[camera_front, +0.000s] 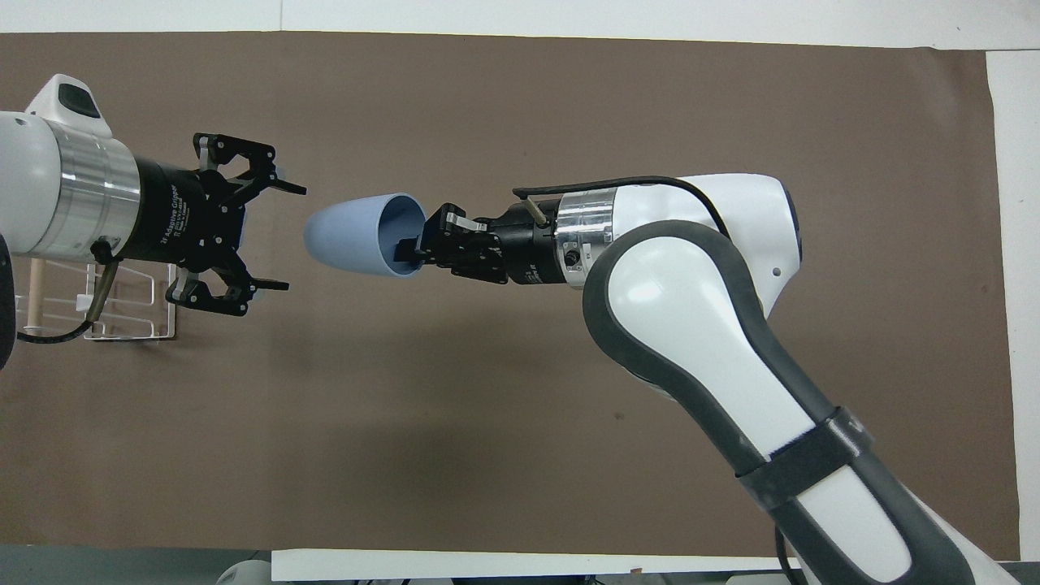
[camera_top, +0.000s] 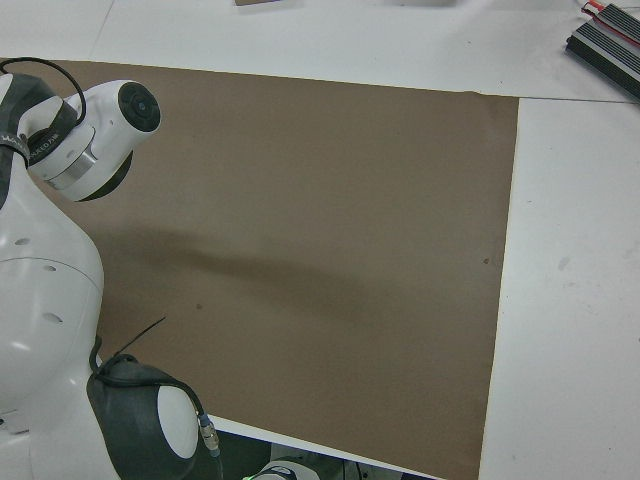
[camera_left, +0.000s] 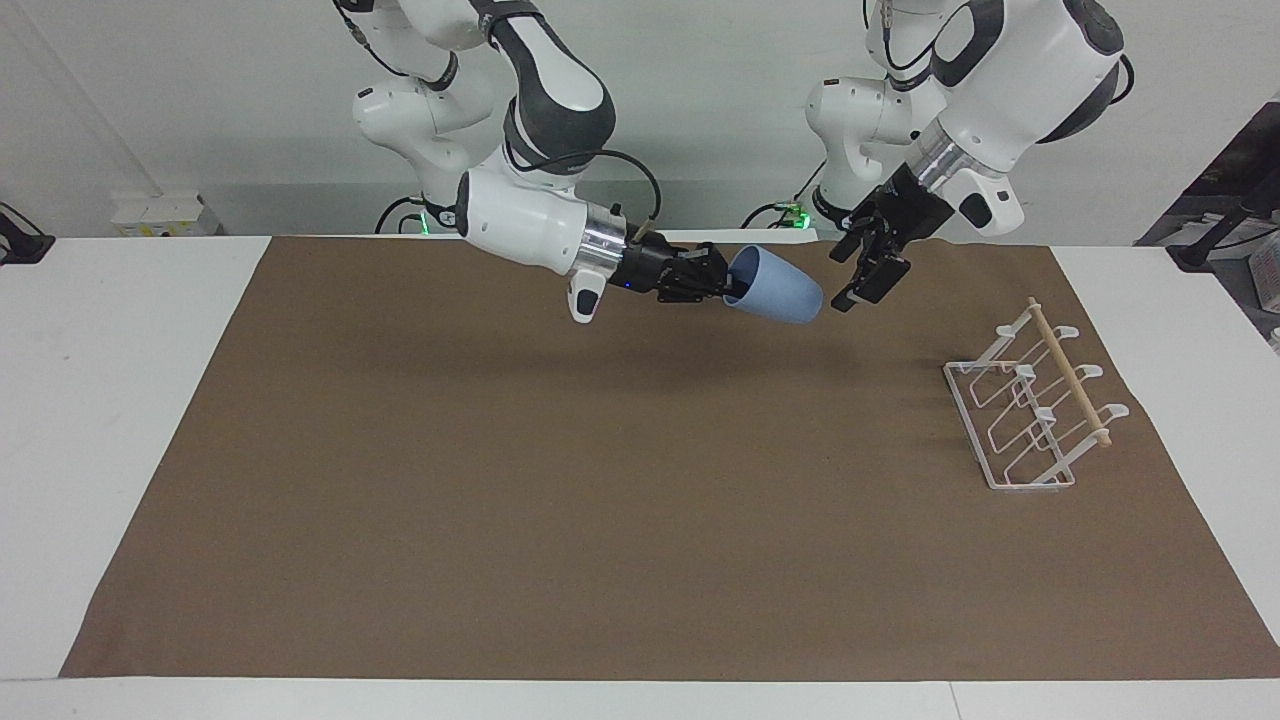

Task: Hang cup on cup holder
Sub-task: 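Hold the cup with the right gripper while the left gripper grasps it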

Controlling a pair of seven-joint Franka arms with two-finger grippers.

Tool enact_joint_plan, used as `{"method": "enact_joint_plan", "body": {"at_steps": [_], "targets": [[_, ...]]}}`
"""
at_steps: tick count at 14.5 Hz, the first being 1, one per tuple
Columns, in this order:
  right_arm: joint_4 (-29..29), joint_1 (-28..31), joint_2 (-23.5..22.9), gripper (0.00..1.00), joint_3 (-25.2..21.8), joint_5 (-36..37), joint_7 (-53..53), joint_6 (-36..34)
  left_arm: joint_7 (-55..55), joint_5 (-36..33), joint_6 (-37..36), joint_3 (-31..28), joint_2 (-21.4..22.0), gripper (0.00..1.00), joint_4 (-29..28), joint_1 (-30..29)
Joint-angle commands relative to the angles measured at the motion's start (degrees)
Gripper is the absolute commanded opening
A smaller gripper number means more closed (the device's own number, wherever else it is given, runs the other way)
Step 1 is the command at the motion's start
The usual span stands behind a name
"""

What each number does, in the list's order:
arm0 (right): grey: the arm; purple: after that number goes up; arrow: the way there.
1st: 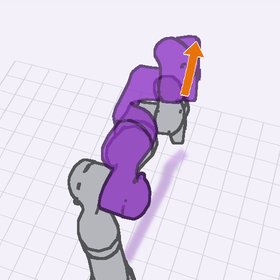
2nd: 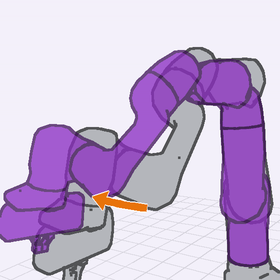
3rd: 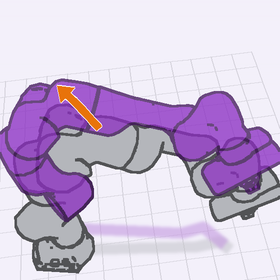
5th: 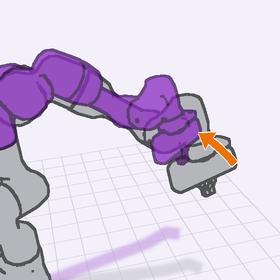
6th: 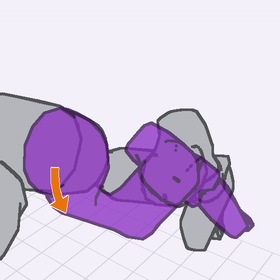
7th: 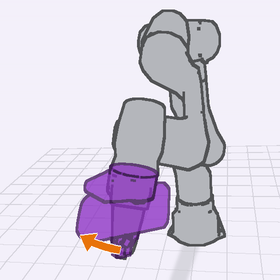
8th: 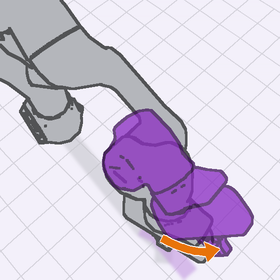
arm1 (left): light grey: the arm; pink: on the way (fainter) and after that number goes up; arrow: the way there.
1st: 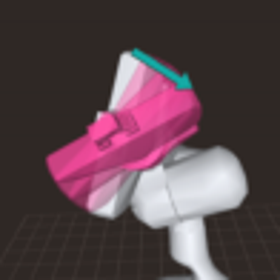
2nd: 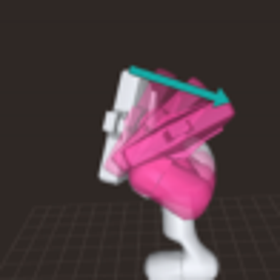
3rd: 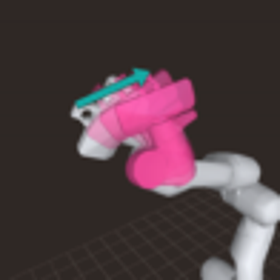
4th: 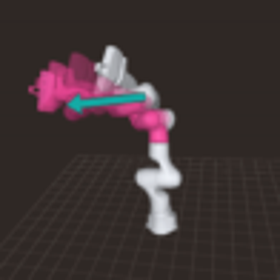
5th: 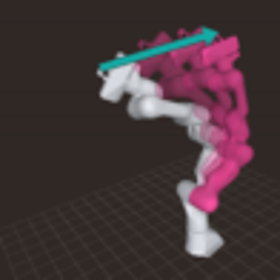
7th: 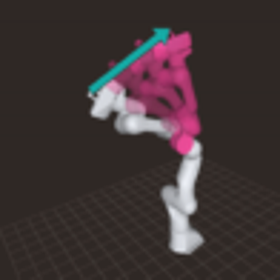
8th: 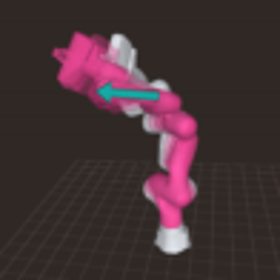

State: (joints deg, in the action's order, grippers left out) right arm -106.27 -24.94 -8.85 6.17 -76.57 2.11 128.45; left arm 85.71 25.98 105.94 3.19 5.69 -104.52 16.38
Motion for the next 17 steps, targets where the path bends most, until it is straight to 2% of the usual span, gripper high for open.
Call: {"method": "enact_joint_plan", "body": {"at_steps": [1,4,13,15,17], "targets": [[-0.9,-0.1,0.8,0.00,0.1,-1.3,0.6,0.8,1.6,2.9,3.1,-0.6,1.6,1.00,-3.1,2.0],[-1.0,-0.1,0.8,0.00,0.1,-1.3,0.6,0.7,4.4,3.8,7.6,-0.6,1.5,1.00,-3.9,2.9],[-0.9,0.3,0.8,0.00,0.1,-1.3,0.6,0.5,5.3,4.7,10.7,-0.6,0.0,0.99,-5.8,5.9],[-0.8,0.3,0.7,0.00,0.1,-1.3,0.6,0.5,5.5,5.2,12.1,-0.6,-0.4,0.95,-5.7,5.9],[-0.9,0.3,0.7,0.00,0.1,-1.3,0.6,0.5,5.5,5.7,12.3,-0.6,-0.4,0.84,-5.7,6.1]]}}
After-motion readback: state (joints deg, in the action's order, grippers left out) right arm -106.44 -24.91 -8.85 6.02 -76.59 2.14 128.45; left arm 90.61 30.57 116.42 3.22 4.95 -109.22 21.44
